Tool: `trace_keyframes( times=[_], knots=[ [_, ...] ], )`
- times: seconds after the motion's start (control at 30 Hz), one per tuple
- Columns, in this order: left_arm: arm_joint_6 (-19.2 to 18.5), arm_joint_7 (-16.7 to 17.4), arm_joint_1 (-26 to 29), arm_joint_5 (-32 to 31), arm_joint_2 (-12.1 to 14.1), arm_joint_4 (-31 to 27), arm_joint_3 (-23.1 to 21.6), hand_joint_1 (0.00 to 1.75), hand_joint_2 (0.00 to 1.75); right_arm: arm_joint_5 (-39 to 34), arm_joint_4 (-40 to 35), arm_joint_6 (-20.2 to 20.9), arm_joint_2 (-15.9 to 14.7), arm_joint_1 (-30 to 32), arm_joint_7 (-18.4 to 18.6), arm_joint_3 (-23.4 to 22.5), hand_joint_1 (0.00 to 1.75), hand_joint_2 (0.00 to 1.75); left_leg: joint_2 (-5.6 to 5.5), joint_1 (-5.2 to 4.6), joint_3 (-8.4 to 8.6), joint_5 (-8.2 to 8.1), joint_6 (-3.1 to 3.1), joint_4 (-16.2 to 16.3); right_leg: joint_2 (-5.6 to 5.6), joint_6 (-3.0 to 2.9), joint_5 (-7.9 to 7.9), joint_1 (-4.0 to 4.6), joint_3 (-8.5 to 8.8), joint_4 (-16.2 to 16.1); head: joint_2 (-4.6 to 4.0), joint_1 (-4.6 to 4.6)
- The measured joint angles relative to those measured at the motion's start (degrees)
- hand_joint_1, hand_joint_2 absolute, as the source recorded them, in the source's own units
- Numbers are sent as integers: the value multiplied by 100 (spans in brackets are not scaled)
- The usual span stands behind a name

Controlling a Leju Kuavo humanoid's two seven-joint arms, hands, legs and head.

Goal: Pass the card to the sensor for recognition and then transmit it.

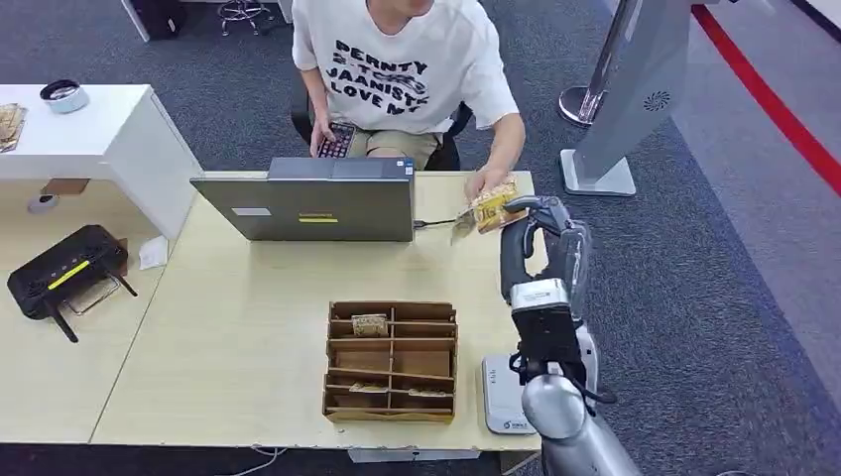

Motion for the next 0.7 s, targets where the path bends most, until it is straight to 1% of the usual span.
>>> trace_keyframes(
  times=[0.3, 0.47, 0.7],
  knots=[
    [13, 0, 0, 9, 0, 0, 61, 0, 0, -37, -72, 0, 0, 145, -26, -129, 175, 175, 0, 0, 1, 0, 0, 0, 0, 0, 0, 0, 0, 0, 0, 0],
    [22, -2, 1, 20, -2, 0, 72, 0, 0, -302, -124, 92, 0, 299, -94, -234, 175, 175, 0, 0, 1, 0, 0, 0, 0, 0, 0, 0, 0, 0, 0, -2],
    [28, -4, 2, 33, -2, 0, 74, 0, 0, -330, -177, 90, -2, 457, -129, -358, 175, 175, 1, 0, 0, 0, 0, 0, 0, 0, 0, 0, 0, 0, 0, -2]
  ],
)
